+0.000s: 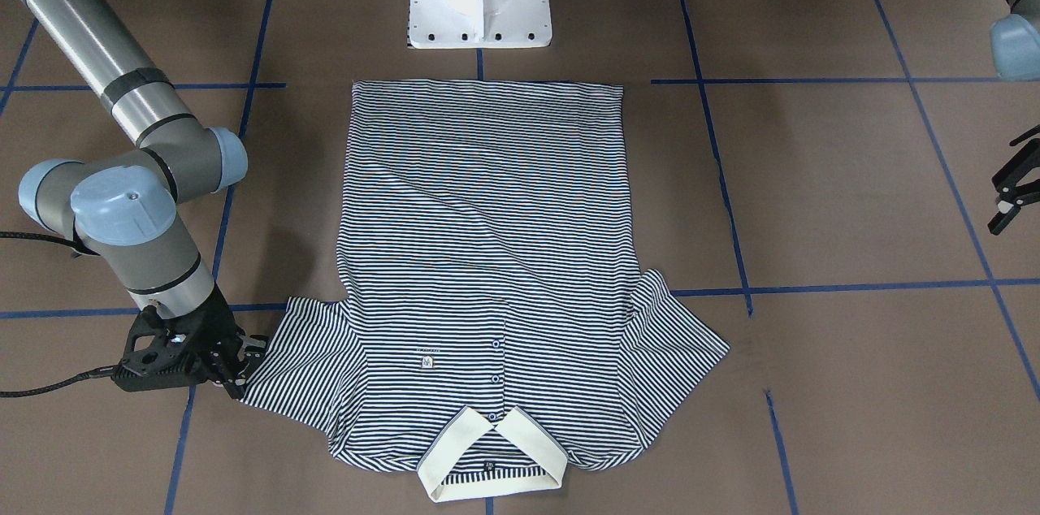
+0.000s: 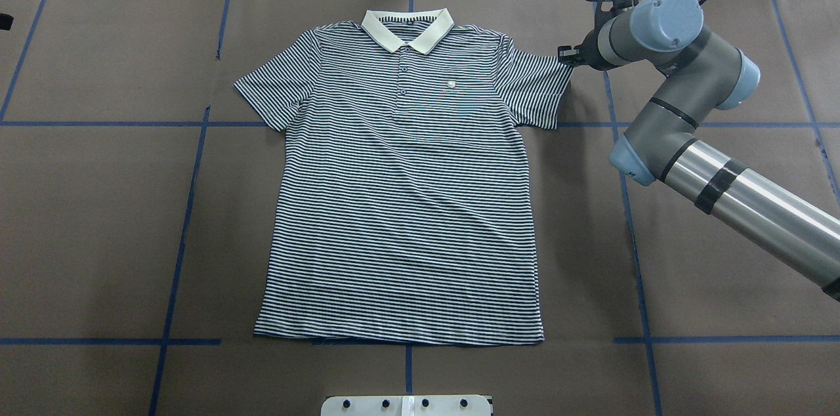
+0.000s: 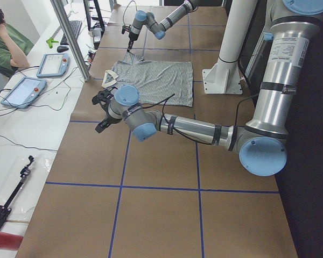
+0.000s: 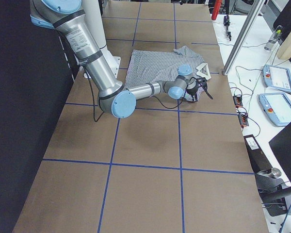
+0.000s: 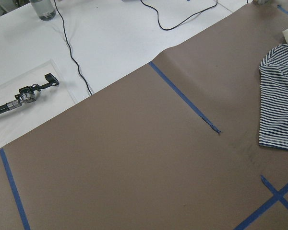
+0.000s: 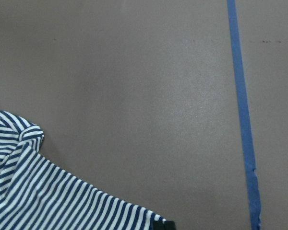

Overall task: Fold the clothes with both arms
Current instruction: 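Grasp the striped sleeve edge with the right gripper, then fold the sleeve inward across the shirt toward the collar with the right gripper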

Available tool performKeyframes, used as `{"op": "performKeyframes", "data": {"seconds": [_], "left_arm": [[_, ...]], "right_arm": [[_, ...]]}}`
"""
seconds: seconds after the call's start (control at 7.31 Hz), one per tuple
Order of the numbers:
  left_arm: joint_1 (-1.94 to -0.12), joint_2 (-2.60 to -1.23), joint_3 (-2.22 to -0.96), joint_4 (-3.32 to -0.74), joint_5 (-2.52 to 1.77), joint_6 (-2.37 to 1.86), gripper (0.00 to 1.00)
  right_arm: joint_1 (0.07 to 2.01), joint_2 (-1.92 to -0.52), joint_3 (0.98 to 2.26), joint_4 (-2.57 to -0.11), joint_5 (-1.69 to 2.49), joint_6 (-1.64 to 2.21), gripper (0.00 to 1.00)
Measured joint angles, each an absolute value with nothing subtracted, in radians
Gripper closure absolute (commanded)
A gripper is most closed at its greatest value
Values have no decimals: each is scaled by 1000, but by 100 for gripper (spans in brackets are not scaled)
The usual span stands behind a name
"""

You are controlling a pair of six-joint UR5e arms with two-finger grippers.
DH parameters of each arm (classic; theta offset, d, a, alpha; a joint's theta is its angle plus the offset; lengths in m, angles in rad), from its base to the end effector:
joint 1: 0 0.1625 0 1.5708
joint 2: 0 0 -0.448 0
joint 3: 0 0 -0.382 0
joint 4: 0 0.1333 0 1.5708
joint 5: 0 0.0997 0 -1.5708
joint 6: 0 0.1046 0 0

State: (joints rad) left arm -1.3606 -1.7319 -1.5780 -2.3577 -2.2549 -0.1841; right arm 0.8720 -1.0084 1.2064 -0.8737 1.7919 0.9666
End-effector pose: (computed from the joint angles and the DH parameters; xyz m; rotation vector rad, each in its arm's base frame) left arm 0.0537 -0.5736 0.5061 0.7758 0.7984 0.3497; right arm -0.4015 -0.6493 0.4524 0.4476 -0.7985 0.1499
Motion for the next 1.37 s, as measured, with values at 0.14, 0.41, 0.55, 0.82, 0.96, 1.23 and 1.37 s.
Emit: {"op": "performKeyframes", "data": {"seconds": [0.14, 0.41, 0.55, 0.82, 0.96, 1.23, 1.37], "left_arm": [[-1361, -1732, -1578, -2358, -2255, -184, 0], [-1361, -1732, -1575, -2358, -2255, -184, 0], [-1361, -1732, -1574, -2358, -2255, -184, 0], [-1361, -1732, -1573, -2358, -2255, -183, 0], [-1361, -1732, -1573, -2358, -2255, -183, 0], [-1360, -1732, -1571, -2358, -2254, -184, 0], [-1360, -1732, -1570, -2358, -2254, -183, 0]], "right_arm": [[874, -1033, 1267, -914, 1780, 967, 100], [864, -1066, 1351, -973, 1749, 970, 100], [844, -1071, 1367, -986, 1727, 975, 100], [812, -1066, 1396, -1019, 1702, 984, 100], [803, -1044, 1430, -1095, 1697, 993, 100], [753, -922, 1473, -1310, 1627, 1083, 100], [705, -843, 1447, -1378, 1553, 1165, 100]]}}
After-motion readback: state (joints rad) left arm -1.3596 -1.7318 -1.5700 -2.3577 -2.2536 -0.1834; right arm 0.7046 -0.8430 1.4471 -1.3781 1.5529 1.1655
